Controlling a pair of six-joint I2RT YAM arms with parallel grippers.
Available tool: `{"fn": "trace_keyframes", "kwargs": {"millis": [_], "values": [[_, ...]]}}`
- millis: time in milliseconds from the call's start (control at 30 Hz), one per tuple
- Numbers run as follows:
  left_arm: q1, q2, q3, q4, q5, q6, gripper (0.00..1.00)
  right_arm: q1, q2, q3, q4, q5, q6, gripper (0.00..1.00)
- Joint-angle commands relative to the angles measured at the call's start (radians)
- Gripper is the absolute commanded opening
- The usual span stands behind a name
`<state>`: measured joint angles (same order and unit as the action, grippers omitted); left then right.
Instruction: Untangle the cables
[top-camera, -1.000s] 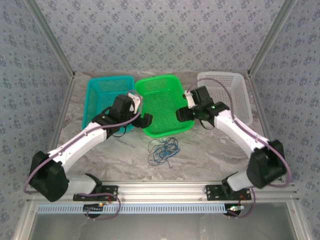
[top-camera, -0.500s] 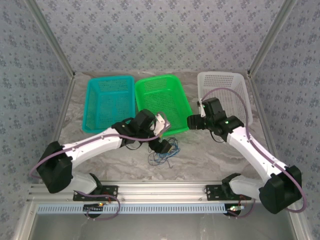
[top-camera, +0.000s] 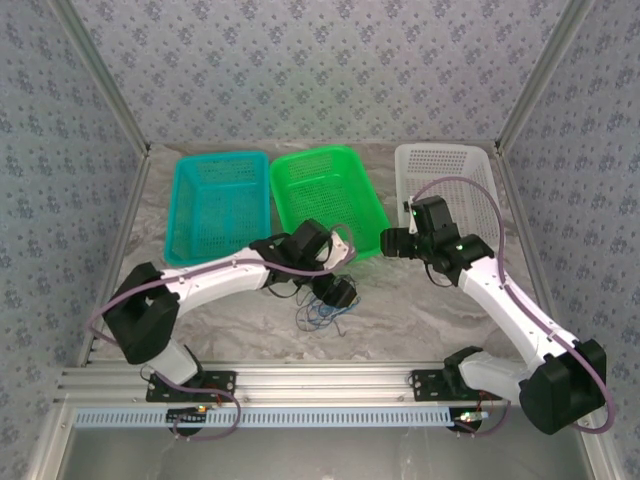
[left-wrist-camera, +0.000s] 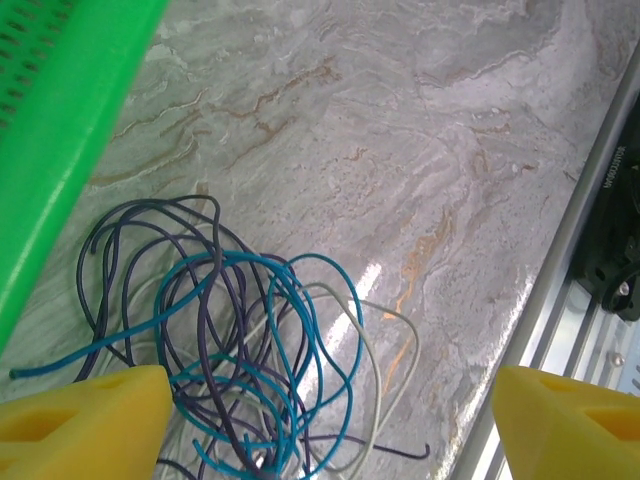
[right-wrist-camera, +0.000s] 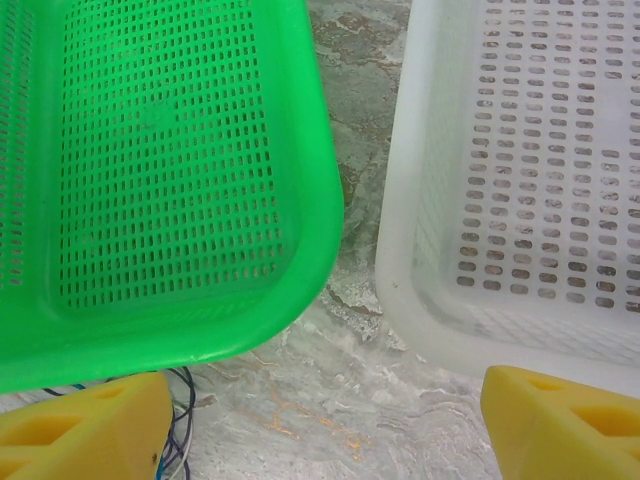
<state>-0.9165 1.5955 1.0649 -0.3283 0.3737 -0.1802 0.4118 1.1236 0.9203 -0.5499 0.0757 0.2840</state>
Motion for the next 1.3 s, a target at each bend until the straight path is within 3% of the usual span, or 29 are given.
{"fn": "trace_keyframes", "kwargs": {"millis": [0,233,333,500,633,767,967,1133,1267], "values": [[-0.004,0.052,0.042,-0.041,-0.057,-0.037,0.81,-0.007,-0.016,-0.001,-0.003,0.016,0.017,0.84],[-0.004,0.067,0.069,-0.109,-0.130,-0.032,0.66,-0.020,-0.036,-0.011,-0.008,0.024,0.012,0.85],[-0.004,0.047,0.067,-0.114,-0.157,-0.029,0.54,-0.024,-0.038,-0.020,0.000,0.024,0.017,0.85],[-0.004,0.016,0.068,-0.107,-0.170,-0.030,0.24,-0.027,-0.035,-0.037,0.015,0.010,0.027,0.86],[-0.004,-0.014,0.071,-0.097,-0.171,-0.031,0.11,-0.027,-0.035,-0.042,0.018,0.000,0.022,0.86],[-0.004,-0.076,0.077,-0.061,-0.189,-0.038,0.10,-0.010,-0.055,-0.071,0.068,-0.071,-0.018,0.86],[0.013,-0.143,0.111,-0.034,-0.234,-0.036,0.12,0.042,-0.164,-0.244,0.321,-0.194,-0.019,0.90],[0.035,-0.163,0.134,-0.039,-0.235,-0.023,0.10,0.057,-0.194,-0.277,0.343,-0.262,-0.044,0.92],[0.043,-0.132,0.133,-0.093,-0.172,-0.031,0.27,0.067,-0.186,-0.253,0.255,-0.205,-0.050,0.92]]}}
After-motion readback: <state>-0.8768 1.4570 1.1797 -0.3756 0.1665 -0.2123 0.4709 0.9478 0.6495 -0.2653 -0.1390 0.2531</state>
